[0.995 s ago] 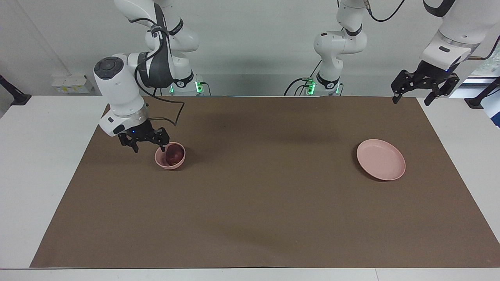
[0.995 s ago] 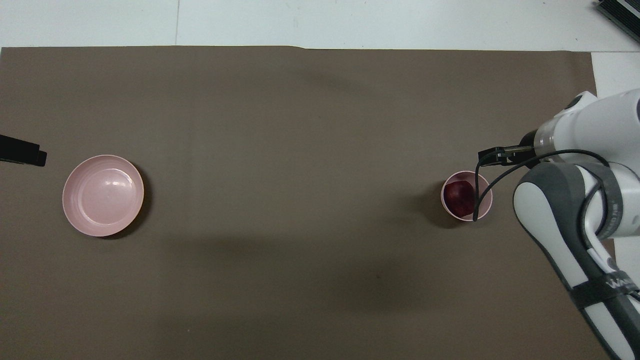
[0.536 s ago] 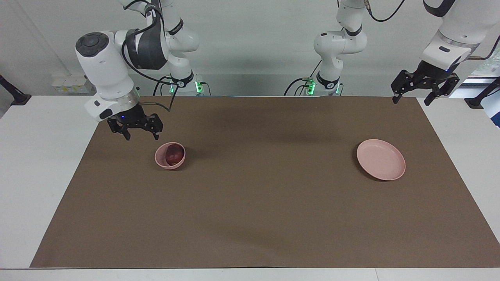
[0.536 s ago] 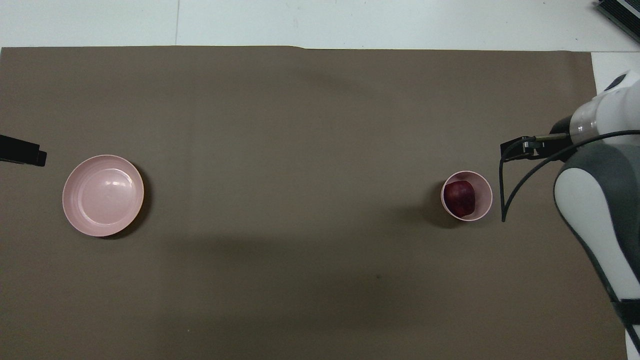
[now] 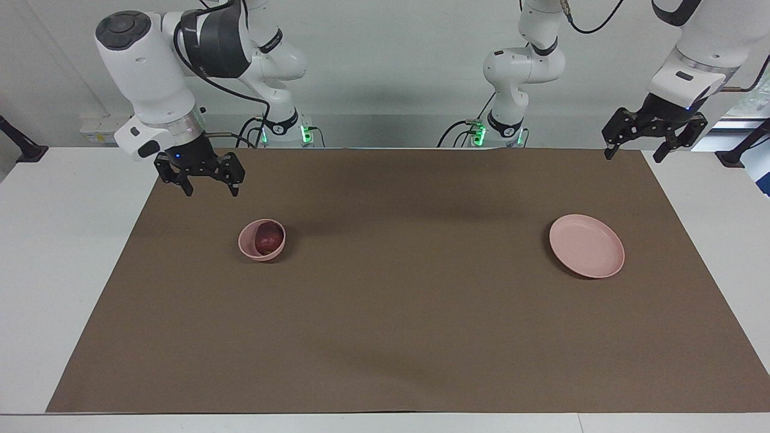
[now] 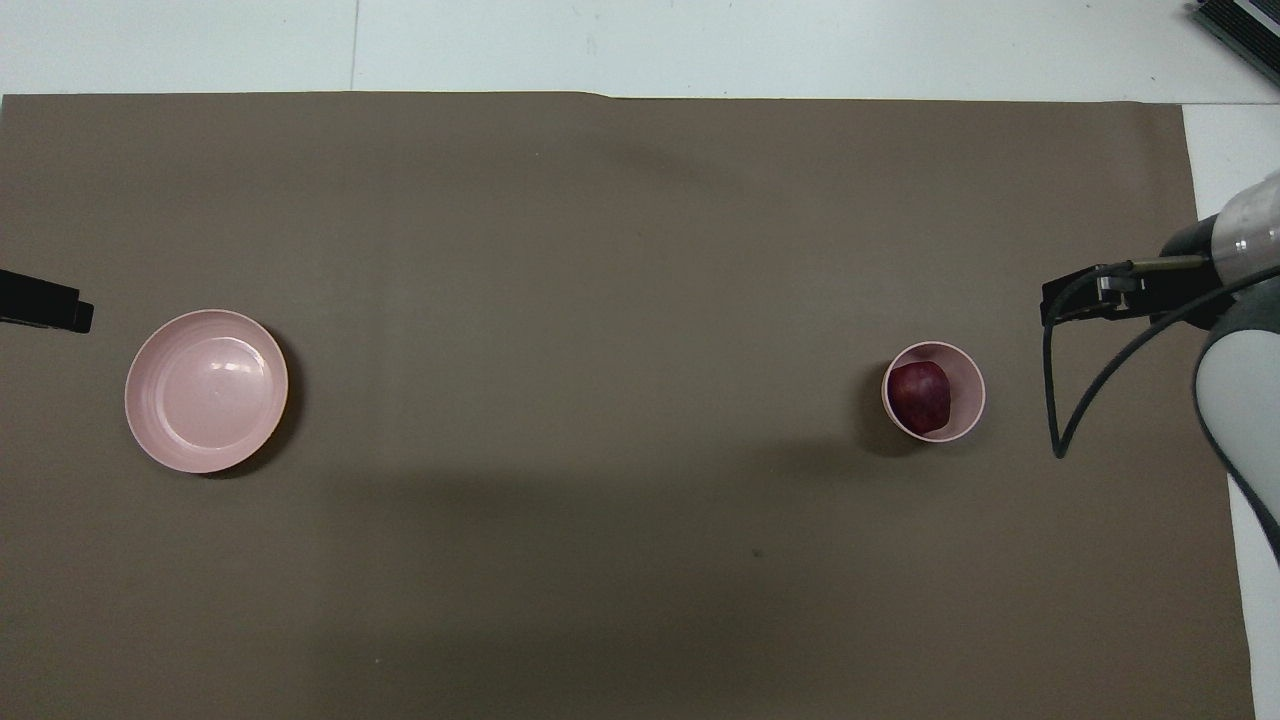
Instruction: Move apple from plate to bowl
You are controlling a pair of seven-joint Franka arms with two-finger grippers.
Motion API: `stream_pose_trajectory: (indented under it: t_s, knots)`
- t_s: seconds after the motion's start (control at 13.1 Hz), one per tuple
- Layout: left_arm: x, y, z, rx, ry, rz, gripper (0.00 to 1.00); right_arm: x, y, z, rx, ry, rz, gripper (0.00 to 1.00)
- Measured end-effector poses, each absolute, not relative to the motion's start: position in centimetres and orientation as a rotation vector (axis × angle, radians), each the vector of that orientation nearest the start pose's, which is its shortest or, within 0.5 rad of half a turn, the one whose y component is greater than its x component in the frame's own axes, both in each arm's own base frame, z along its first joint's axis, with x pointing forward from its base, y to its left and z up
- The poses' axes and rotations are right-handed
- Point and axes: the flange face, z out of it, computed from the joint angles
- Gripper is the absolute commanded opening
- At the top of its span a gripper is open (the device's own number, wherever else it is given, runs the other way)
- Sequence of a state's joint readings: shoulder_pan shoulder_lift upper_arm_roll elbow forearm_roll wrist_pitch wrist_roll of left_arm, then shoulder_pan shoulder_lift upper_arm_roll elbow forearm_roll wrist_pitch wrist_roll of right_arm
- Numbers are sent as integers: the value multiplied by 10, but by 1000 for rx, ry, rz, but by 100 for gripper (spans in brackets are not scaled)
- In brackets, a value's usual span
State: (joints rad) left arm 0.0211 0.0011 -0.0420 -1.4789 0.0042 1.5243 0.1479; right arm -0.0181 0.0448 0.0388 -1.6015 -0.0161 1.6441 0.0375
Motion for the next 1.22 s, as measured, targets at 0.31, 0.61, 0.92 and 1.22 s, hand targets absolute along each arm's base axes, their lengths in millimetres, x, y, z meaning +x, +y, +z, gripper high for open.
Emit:
stream_pose_trajectory:
  t_s: [0.31,0.61,0.92,1.22]
  knots:
    - [550,-11,663,-3123,264,-69,100,568,10,608,-3156,26,32,100]
    - [550,-11,663,-3123,264,-69,100,565,9,614,-3156,27,65,100]
    - [550,-11,663,-3123,264,-69,100,565,9,624,-3156,28,50,100]
    - [550,-11,663,-3123,264,-69,100,566,11,624,-3156,24,42,100]
